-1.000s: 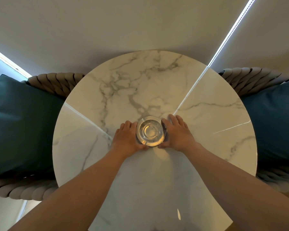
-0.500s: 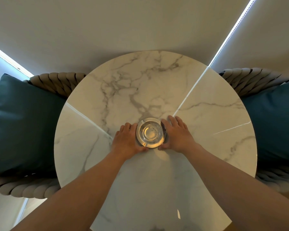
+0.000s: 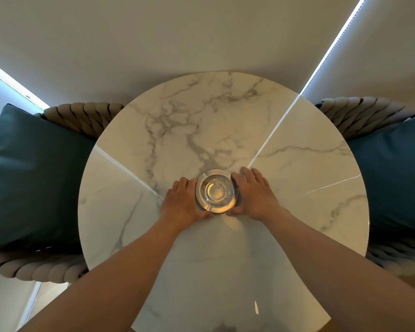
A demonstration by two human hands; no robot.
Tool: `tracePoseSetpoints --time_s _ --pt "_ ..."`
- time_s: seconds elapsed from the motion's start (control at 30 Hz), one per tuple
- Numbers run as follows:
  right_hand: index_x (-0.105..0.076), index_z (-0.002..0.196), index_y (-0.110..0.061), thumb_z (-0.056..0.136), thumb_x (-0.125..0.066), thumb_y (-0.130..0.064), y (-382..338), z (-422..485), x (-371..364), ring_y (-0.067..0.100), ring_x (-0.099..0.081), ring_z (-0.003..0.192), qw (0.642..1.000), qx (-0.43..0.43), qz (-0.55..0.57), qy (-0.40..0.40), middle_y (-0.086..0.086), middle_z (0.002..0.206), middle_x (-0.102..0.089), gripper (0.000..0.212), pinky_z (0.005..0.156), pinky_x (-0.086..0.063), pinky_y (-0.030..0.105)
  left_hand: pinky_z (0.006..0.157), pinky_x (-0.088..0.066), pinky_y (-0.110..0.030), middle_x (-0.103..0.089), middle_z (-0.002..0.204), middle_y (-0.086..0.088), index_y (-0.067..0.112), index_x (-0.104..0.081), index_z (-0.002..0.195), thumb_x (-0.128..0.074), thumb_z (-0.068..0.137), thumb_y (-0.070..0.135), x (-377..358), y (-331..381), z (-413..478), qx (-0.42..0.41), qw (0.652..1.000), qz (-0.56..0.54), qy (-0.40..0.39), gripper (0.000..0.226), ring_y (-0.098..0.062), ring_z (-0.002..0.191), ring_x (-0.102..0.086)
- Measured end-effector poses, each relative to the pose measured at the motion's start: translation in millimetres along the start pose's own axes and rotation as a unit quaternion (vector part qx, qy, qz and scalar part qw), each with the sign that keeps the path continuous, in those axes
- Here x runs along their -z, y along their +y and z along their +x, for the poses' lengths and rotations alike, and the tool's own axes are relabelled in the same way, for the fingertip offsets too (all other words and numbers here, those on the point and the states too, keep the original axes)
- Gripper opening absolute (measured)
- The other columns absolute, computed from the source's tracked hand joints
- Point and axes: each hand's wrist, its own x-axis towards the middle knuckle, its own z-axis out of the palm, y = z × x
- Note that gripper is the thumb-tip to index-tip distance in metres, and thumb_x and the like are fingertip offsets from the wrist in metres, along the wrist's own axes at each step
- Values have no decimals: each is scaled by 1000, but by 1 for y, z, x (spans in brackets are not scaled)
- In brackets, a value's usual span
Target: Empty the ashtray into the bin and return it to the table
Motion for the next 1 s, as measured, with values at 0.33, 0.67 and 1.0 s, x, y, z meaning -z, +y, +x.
tracePoseSetpoints --time_s 0.33,0.67,1.0 --pt "-29 147 -23 56 -85 -58 2 -5 2 34 -13 147 1000 0 0 4 5 156 -23 113 119 -22 44 89 -42 -35 -48 116 0 21 -45 127 -75 51 68 -1 4 -1 -8 1000 -5 -2 95 -22 105 -46" --pt "-30 148 -22 56 -84 -59 2 -4 4 35 -14 147 1000 1 -2 16 5 156 -23 113 118 -22 45 84 -41 -34 -48 111 1 22 -46 121 -71 47 72 -1 2 4 -12 1000 -6 8 93 -21 101 -46" --pt "-30 145 -21 57 -87 -47 7 -8 -8 33 -21 144 1000 0 4 13 3 149 -31 108 115 -29 43 89 -40 -35 -47 116 0 21 -40 130 -75 54 67 -6 -2 -6 11 1000 7 -19 96 -22 108 -45"
